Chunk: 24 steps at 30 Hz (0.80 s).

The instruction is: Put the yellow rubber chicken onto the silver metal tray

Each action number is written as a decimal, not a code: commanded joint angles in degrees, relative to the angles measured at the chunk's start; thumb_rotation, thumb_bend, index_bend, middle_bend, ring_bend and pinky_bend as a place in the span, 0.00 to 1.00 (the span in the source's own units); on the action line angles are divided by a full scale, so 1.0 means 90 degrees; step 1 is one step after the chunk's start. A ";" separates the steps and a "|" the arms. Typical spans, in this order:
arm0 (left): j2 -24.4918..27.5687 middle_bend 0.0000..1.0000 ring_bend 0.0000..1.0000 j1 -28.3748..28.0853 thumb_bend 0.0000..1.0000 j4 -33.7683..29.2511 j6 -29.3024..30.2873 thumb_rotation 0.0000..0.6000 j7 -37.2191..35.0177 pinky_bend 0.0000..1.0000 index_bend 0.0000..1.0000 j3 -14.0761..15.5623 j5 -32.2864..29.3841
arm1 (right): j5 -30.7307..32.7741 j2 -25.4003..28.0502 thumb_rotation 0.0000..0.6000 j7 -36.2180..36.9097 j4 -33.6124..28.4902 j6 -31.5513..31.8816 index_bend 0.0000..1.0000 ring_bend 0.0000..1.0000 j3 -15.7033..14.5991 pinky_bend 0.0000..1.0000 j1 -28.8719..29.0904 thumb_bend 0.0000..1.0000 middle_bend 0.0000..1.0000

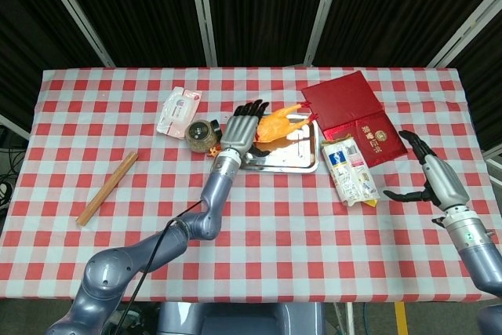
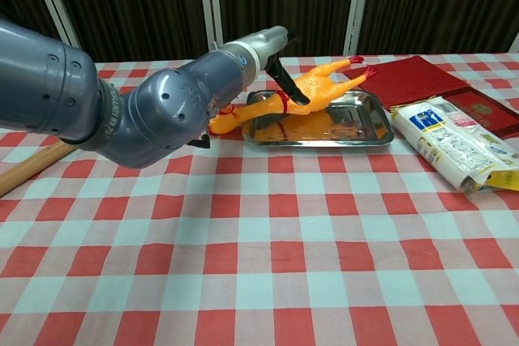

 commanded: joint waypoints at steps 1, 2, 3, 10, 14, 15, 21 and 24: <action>0.0649 0.00 0.00 0.0549 0.08 -0.1103 0.0447 1.00 -0.0157 0.07 0.00 0.0119 0.0262 | -0.0011 -0.0001 1.00 0.0000 0.0015 0.0041 0.00 0.00 0.0011 0.09 -0.0016 0.12 0.00; 0.0872 0.00 0.00 0.0741 0.08 -0.1505 0.0559 1.00 -0.0177 0.07 0.00 0.0166 0.0311 | -0.0020 0.0004 1.00 0.0006 0.0016 0.0064 0.00 0.00 0.0014 0.09 -0.0027 0.11 0.00; 0.1033 0.00 0.00 0.0879 0.08 -0.1791 0.0638 1.00 -0.0184 0.07 0.00 0.0196 0.0335 | -0.0032 0.0011 1.00 0.0010 0.0015 0.0079 0.00 0.00 0.0017 0.09 -0.0033 0.11 0.00; 0.2770 0.00 0.00 0.2165 0.08 -0.4562 0.1162 1.00 0.0049 0.07 0.00 0.0604 0.0257 | -0.0037 -0.0067 1.00 -0.0318 0.0154 0.0306 0.00 0.00 0.0008 0.09 -0.0091 0.11 0.00; 0.3685 0.00 0.00 0.2826 0.09 -0.5814 0.1535 1.00 0.0149 0.07 0.00 0.0925 0.0334 | -0.0004 -0.0196 1.00 -0.0858 0.0290 0.0596 0.00 0.00 -0.0021 0.09 -0.0155 0.11 0.00; 0.3854 0.00 0.00 0.2952 0.09 -0.6031 0.1607 1.00 0.0150 0.07 0.01 0.0996 0.0376 | 0.0003 -0.0232 1.00 -0.0987 0.0319 0.0668 0.00 0.00 -0.0028 0.09 -0.0172 0.12 0.00; 0.5112 0.01 0.00 0.4196 0.08 -0.7462 0.2446 1.00 -0.0220 0.07 0.05 0.1719 0.1147 | 0.0107 -0.0587 1.00 -0.1764 0.0634 0.1204 0.00 0.00 -0.0095 0.07 -0.0353 0.12 0.00; 0.5533 0.01 0.00 0.4793 0.08 -0.7801 0.2931 1.00 -0.0542 0.07 0.05 0.2124 0.1770 | 0.0037 -0.0773 1.00 -0.1900 0.0869 0.1479 0.00 0.00 -0.0135 0.04 -0.0468 0.12 0.00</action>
